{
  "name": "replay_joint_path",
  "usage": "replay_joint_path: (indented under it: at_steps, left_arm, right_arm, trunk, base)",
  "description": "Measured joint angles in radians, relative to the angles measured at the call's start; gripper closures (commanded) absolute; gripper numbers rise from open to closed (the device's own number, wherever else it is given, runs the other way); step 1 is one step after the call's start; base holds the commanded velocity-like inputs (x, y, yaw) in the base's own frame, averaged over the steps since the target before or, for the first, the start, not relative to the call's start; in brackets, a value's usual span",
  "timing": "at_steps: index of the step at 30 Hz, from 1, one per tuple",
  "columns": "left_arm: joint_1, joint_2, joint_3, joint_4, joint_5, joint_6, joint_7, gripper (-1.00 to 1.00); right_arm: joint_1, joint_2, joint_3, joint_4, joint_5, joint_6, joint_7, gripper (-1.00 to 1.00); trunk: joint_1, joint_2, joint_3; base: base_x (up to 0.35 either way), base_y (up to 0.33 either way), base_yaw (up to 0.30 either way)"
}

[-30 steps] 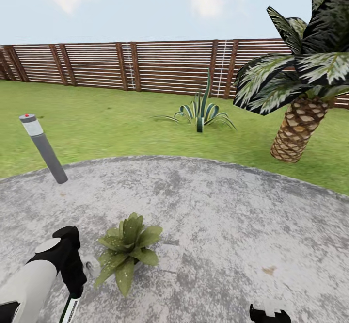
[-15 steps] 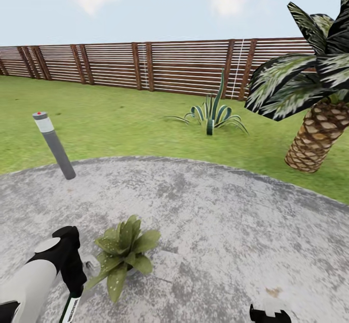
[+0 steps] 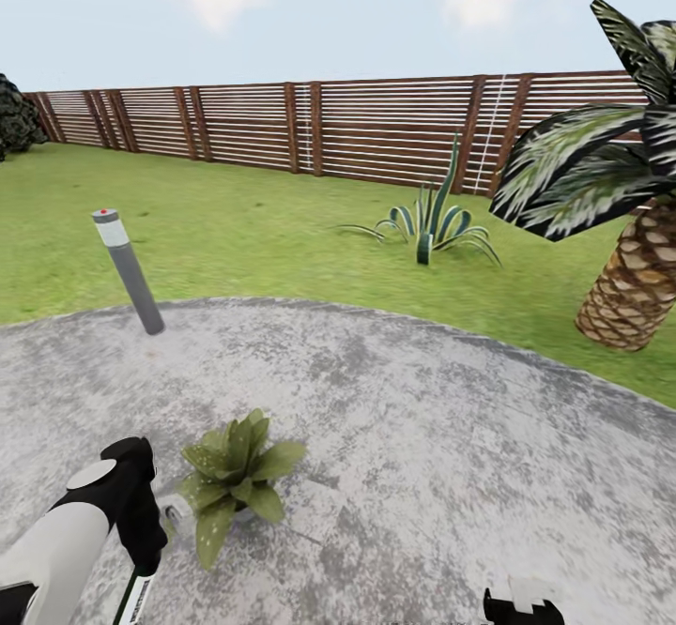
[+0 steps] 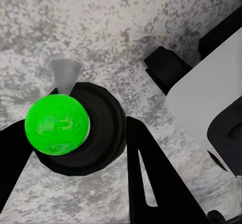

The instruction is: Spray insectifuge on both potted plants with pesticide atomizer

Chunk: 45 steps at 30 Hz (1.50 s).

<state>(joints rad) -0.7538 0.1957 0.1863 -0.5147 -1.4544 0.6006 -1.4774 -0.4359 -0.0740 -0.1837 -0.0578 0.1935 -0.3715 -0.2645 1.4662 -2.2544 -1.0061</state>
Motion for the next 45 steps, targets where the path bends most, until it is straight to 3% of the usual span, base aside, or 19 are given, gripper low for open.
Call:
replay_joint_path:
  at_steps: [19, 28, 33, 45]
  left_arm:
    - [0.015, 0.005, 0.007, 0.012, 0.009, 0.000, 0.047, 1.00]
    - [0.018, 0.003, 0.012, 0.009, 0.013, 0.001, 0.068, 1.00]
    - [0.018, 0.003, 0.064, 0.005, 0.028, 0.000, 0.074, 1.00]
    - [0.018, 0.004, 0.066, 0.003, 0.029, 0.000, 0.074, 1.00]
  right_arm:
    - [0.000, 0.000, 0.000, 0.000, 0.000, 0.000, 0.000, -1.00]
    - [0.000, -0.003, 0.000, 0.003, 0.001, -0.001, 0.002, -1.00]
    - [0.000, 0.000, 0.000, -0.001, 0.000, -0.001, 0.000, -1.00]
    - [0.000, 0.000, 0.000, -0.001, 0.000, -0.002, 0.000, -1.00]
  trunk:
    - [0.000, 0.000, 0.000]
    - [0.000, 0.000, 0.000]
    - [-0.001, 0.000, 0.000]
    - [0.000, 0.000, 0.000]
  base:
    - [0.035, -0.140, 0.267]
    - [0.006, -0.003, 0.021]
    - [0.162, -0.145, 0.000]
    - [0.022, -0.268, 0.054]
